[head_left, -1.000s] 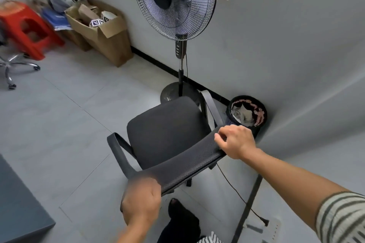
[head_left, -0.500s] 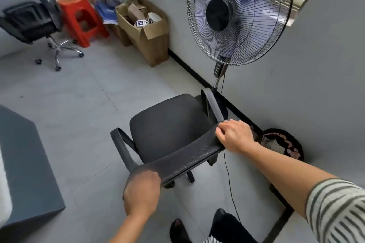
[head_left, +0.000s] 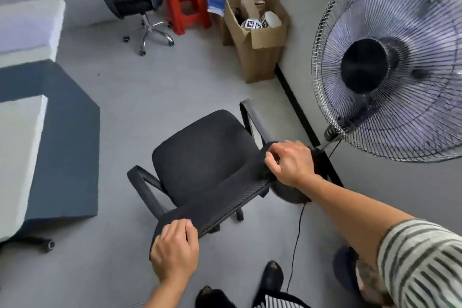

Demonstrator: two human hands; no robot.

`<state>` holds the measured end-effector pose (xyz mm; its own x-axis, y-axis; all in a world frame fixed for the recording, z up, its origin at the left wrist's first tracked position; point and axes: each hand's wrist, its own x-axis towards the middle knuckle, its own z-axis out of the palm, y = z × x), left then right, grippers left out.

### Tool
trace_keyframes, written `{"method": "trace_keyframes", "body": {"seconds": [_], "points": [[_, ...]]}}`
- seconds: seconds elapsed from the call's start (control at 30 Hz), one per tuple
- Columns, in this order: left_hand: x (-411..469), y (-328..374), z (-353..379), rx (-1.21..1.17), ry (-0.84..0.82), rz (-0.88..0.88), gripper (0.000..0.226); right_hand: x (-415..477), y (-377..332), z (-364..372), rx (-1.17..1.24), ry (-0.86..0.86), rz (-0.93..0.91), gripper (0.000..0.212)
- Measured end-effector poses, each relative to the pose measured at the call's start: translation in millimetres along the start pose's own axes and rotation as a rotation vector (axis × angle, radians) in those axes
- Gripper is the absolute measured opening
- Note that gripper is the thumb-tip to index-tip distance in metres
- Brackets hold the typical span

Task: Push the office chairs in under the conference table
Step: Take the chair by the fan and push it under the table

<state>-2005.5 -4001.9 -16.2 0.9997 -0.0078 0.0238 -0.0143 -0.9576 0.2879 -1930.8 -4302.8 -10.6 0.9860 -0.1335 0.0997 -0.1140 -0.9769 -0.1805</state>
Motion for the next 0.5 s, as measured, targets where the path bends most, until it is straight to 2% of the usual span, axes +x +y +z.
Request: {"method": "trace_keyframes", "body": {"seconds": [0.3, 0.5], "points": [[58.7, 22.0, 16.5, 0.009, 0.028, -0.165, 0.033, 135.8, -18.4, 18.6, 0.051, 0.011, -0.256, 0.038], [137.2, -3.0, 15.9, -0.001, 0.057, -0.247, 0.033, 231.4, -71.6, 44.0, 0.105, 0.040, -0.348, 0.038]]}}
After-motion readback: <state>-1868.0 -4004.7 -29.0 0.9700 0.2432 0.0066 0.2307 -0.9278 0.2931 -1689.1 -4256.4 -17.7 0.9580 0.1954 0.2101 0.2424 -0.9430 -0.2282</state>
